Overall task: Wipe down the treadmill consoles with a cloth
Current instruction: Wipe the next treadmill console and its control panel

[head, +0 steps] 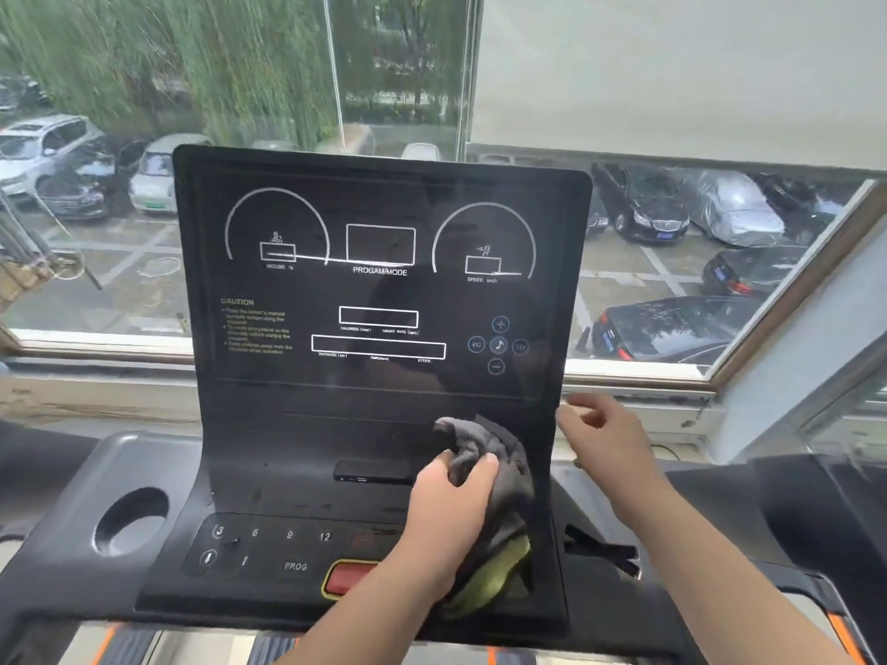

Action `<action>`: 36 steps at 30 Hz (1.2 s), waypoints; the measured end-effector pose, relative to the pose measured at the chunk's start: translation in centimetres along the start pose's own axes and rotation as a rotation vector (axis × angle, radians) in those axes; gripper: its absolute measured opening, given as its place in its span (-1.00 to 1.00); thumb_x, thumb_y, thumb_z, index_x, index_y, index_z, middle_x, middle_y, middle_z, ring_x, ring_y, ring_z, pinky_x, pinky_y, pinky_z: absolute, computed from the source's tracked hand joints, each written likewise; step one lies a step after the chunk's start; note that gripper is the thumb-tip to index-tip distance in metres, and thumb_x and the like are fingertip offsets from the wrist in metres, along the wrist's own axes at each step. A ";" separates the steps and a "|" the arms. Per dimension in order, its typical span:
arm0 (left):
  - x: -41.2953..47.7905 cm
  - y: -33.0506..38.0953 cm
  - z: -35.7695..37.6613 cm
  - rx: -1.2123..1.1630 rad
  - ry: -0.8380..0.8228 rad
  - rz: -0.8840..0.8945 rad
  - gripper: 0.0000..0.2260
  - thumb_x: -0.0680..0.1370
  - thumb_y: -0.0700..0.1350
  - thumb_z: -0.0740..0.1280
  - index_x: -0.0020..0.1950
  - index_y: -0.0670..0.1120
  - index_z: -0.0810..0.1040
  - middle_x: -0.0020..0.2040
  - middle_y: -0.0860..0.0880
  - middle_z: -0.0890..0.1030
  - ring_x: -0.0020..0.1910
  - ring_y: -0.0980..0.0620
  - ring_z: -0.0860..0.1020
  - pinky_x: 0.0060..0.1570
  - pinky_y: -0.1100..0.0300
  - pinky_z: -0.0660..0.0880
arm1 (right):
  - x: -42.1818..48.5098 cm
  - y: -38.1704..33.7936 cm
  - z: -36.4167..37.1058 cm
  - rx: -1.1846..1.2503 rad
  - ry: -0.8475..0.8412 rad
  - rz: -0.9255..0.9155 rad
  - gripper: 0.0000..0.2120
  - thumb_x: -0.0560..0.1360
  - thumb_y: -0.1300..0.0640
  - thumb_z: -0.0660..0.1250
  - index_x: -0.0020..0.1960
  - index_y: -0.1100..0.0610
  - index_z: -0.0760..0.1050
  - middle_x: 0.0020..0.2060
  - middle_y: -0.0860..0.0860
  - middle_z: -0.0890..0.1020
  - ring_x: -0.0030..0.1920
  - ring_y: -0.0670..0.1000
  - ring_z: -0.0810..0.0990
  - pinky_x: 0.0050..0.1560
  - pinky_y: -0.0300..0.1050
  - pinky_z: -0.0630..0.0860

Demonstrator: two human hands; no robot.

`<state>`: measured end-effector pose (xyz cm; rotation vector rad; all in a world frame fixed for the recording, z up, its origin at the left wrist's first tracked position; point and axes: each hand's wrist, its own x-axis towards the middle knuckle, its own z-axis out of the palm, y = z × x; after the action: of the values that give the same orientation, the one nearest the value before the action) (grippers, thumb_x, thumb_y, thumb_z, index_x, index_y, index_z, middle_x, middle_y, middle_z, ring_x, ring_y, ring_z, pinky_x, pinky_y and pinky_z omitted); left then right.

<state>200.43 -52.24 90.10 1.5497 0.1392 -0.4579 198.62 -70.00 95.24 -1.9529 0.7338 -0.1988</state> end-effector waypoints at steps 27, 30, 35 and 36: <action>7.6 3.0 -7.7 1.475 0.120 0.753 -0.64 0.43 -0.02 0.38 0.23 0.15 0.58 0.12 0.04 0.59 -0.29 -0.18 0.65 -0.42 0.11 0.47 | 5.3 3.2 6.2 0.124 -0.016 0.067 -0.59 0.67 -0.19 0.19 0.41 0.02 0.33 0.08 -0.08 0.57 0.09 0.04 0.53 0.14 -0.12 0.32; 7.3 4.1 -11.3 1.467 0.196 0.648 -0.64 0.49 0.00 0.34 0.29 0.17 0.57 0.14 0.07 0.59 -0.14 -0.19 0.67 -0.28 0.08 0.47 | 5.1 3.0 6.4 0.126 -0.021 0.070 -0.54 0.68 -0.19 0.15 0.46 0.05 0.27 0.16 -0.02 0.53 0.14 0.09 0.50 0.17 -0.12 0.30; 6.9 5.7 -17.0 1.442 0.294 0.461 -0.62 0.53 0.01 0.29 0.35 0.20 0.52 0.16 0.09 0.61 0.09 -0.17 0.65 -0.05 0.04 0.53 | 4.7 2.4 6.8 0.106 -0.005 0.077 -0.45 0.70 -0.18 0.09 0.56 0.11 0.17 0.29 0.08 0.50 0.35 0.17 0.48 0.20 -0.10 0.27; 6.9 5.9 -17.8 1.436 0.301 0.428 -0.63 0.52 0.00 0.28 0.33 0.19 0.53 0.17 0.09 0.62 0.12 -0.17 0.64 -0.02 0.04 0.53 | 4.6 2.3 6.8 0.099 -0.003 0.074 -0.45 0.71 -0.16 0.09 0.57 0.12 0.16 0.34 0.11 0.49 0.38 0.18 0.47 0.19 -0.12 0.26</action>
<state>212.34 -36.41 92.47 2.9581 -0.3853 0.1184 204.34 -68.24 89.22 -1.8286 0.7792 -0.1837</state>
